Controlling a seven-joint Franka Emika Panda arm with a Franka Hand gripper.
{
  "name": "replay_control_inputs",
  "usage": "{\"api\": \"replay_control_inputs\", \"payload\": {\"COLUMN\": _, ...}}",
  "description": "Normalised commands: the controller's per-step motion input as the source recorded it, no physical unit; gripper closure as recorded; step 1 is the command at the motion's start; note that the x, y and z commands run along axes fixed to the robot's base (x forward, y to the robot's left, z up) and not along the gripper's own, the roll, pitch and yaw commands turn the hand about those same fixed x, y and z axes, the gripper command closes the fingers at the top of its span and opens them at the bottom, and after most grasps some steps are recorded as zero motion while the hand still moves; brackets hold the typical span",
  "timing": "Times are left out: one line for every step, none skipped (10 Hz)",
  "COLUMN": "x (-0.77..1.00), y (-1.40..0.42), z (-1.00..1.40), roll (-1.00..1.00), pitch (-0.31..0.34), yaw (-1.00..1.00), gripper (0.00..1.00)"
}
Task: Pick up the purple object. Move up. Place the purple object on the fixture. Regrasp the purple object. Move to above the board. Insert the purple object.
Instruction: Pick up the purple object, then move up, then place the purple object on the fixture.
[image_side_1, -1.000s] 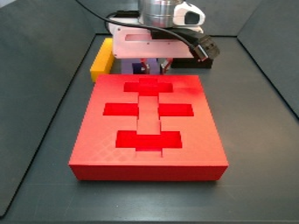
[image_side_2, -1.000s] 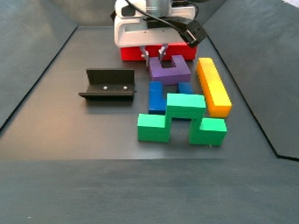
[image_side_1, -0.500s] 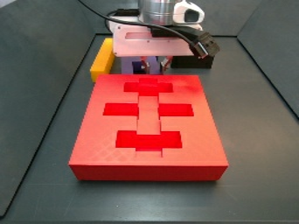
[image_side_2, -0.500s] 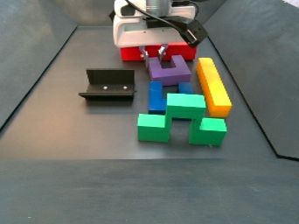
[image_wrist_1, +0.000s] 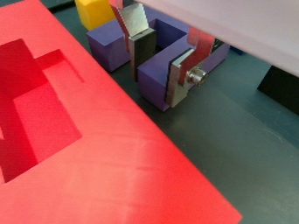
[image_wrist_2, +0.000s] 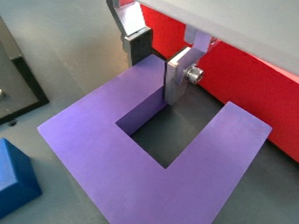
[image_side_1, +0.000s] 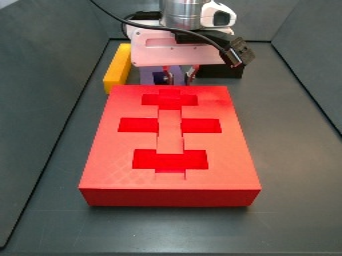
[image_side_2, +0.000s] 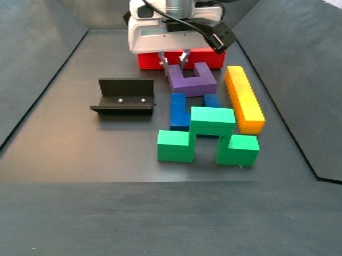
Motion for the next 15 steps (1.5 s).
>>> {"api": "replay_control_inputs", "payload": {"x": 0.00, "y": 0.00, "z": 0.00, "roll": 0.00, "pitch": 0.000, "yaw": 0.00, "gripper": 1.00}}
{"api": "replay_control_inputs", "payload": {"x": 0.00, "y": 0.00, "z": 0.00, "roll": 0.00, "pitch": 0.000, "yaw": 0.00, "gripper": 1.00}}
{"api": "replay_control_inputs", "payload": {"x": 0.00, "y": 0.00, "z": 0.83, "roll": 0.00, "pitch": 0.000, "yaw": 0.00, "gripper": 1.00}}
{"api": "replay_control_inputs", "payload": {"x": -0.02, "y": 0.03, "z": 0.80, "roll": 0.00, "pitch": 0.016, "yaw": 0.02, "gripper": 1.00}}
{"api": "replay_control_inputs", "payload": {"x": -0.04, "y": 0.03, "z": 0.65, "roll": 0.00, "pitch": 0.034, "yaw": 0.03, "gripper": 1.00}}
{"api": "replay_control_inputs", "payload": {"x": 0.01, "y": 0.01, "z": 0.17, "roll": -0.03, "pitch": 0.006, "yaw": 0.01, "gripper": 1.00}}
{"api": "replay_control_inputs", "payload": {"x": -0.10, "y": 0.00, "z": -0.01, "roll": 0.00, "pitch": 0.000, "yaw": 0.00, "gripper": 1.00}}
{"api": "replay_control_inputs", "payload": {"x": -0.03, "y": 0.00, "z": 0.00, "roll": 0.00, "pitch": -0.031, "yaw": 0.00, "gripper": 1.00}}
{"api": "replay_control_inputs", "payload": {"x": 0.22, "y": 0.26, "z": 0.00, "roll": -0.35, "pitch": -0.211, "yaw": -0.17, "gripper": 1.00}}
{"api": "replay_control_inputs", "payload": {"x": 0.30, "y": 0.43, "z": 0.19, "roll": -0.64, "pitch": -0.854, "yaw": -0.32, "gripper": 1.00}}
{"api": "replay_control_inputs", "payload": {"x": 0.31, "y": 0.37, "z": 0.41, "roll": -0.67, "pitch": -0.897, "yaw": -0.36, "gripper": 1.00}}
{"api": "replay_control_inputs", "payload": {"x": 0.48, "y": 0.40, "z": 0.56, "roll": -0.68, "pitch": -0.729, "yaw": -0.39, "gripper": 1.00}}
{"api": "replay_control_inputs", "payload": {"x": 0.54, "y": 0.43, "z": 0.55, "roll": -0.67, "pitch": -0.600, "yaw": -0.34, "gripper": 1.00}}
{"api": "replay_control_inputs", "payload": {"x": 0.68, "y": 0.43, "z": 0.56, "roll": -0.64, "pitch": -0.431, "yaw": -0.29, "gripper": 1.00}}
{"api": "replay_control_inputs", "payload": {"x": 0.72, "y": 0.39, "z": 0.60, "roll": -0.63, "pitch": 0.000, "yaw": -0.17, "gripper": 1.00}}
